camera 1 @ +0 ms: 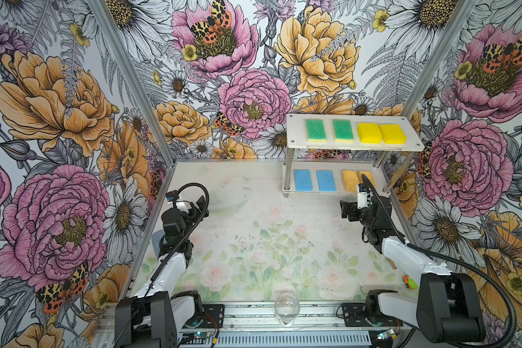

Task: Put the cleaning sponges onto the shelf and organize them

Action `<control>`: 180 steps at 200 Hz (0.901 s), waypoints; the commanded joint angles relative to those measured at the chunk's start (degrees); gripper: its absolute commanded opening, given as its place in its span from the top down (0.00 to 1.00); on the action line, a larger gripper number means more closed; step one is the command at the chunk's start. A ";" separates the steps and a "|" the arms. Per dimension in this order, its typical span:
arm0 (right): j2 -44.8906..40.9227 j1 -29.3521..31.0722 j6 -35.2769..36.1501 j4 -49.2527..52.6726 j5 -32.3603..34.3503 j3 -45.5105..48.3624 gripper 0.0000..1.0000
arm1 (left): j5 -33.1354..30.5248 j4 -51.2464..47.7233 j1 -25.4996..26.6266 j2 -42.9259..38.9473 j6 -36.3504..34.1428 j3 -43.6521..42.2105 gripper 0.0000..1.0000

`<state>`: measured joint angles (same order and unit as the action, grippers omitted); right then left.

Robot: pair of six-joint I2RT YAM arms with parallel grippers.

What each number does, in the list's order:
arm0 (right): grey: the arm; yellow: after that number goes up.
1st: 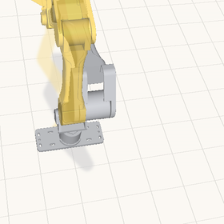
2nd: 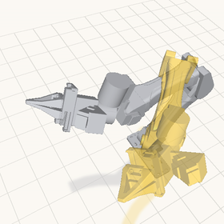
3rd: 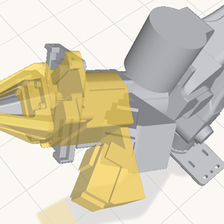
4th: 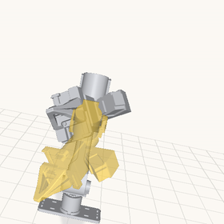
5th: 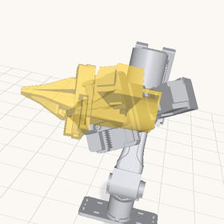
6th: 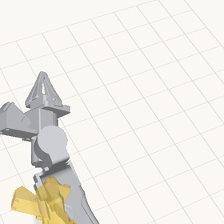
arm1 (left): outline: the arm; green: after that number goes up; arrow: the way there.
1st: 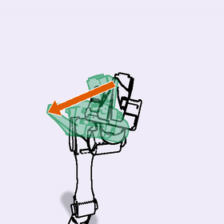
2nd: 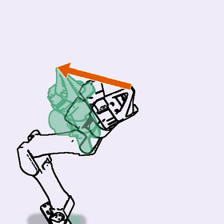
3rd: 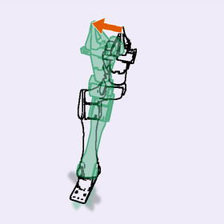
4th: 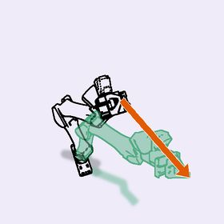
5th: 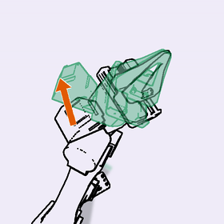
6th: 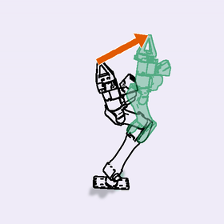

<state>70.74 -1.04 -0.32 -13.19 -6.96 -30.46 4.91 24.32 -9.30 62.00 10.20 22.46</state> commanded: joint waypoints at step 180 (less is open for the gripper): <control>16.97 -1.44 -2.30 -36.71 2.02 8.28 0.09 | 7.76 22.03 -2.92 17.75 -0.64 -1.60 0.01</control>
<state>86.30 -2.33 -1.23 -43.55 -7.07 -23.64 11.00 42.30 -11.55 78.52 8.64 19.92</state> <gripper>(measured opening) 0.914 0.989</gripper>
